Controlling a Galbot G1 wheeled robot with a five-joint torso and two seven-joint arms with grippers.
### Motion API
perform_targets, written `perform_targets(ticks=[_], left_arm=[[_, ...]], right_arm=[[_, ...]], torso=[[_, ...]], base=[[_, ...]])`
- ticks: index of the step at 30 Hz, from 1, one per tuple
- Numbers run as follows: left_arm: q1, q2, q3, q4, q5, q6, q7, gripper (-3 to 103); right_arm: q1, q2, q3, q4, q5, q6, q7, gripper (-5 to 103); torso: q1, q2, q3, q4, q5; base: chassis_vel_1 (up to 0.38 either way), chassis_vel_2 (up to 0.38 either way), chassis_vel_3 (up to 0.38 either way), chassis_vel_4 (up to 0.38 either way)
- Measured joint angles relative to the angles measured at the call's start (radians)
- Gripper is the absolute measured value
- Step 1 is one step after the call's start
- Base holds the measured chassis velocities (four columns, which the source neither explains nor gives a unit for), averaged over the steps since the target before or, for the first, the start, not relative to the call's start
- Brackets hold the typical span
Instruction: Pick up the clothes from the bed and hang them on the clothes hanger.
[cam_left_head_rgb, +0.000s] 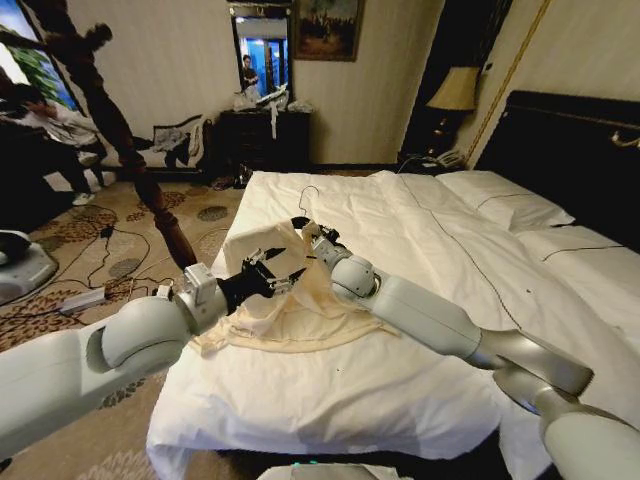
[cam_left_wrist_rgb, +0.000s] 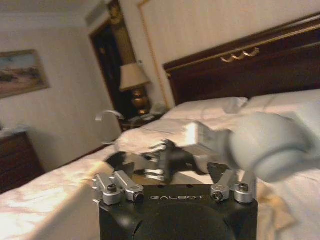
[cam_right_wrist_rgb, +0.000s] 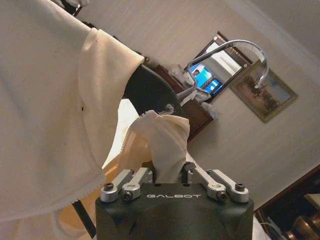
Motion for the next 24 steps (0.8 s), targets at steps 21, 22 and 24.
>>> perform_targets(ticks=[21,22,24], left_arm=[[-0.048,0.035,-0.06,0.376,0.072,-0.117,0.333,100],[-0.049,0.029,-0.05,0.39,0.077,-0.12,0.348,100],[-0.051,0.026,-0.045,0.396,0.08,-0.121,0.355,100]], right_arm=[[-0.058,-0.094,0.061,0.077,-0.303,0.154,-0.108,23],[-0.056,-0.095,0.056,0.082,-0.305,0.155,-0.109,23],[-0.056,-0.095,0.054,0.085,-0.307,0.155,-0.109,23]], torso=[[0.0,0.0,0.0,0.0001,-0.0002],[0.0,0.0,0.0,0.0,-0.0002],[0.0,0.0,0.0,-0.0001,-0.0002]], base=[[0.0,0.0,0.0,0.0],[0.0,0.0,0.0,0.0],[0.0,0.0,0.0,0.0]])
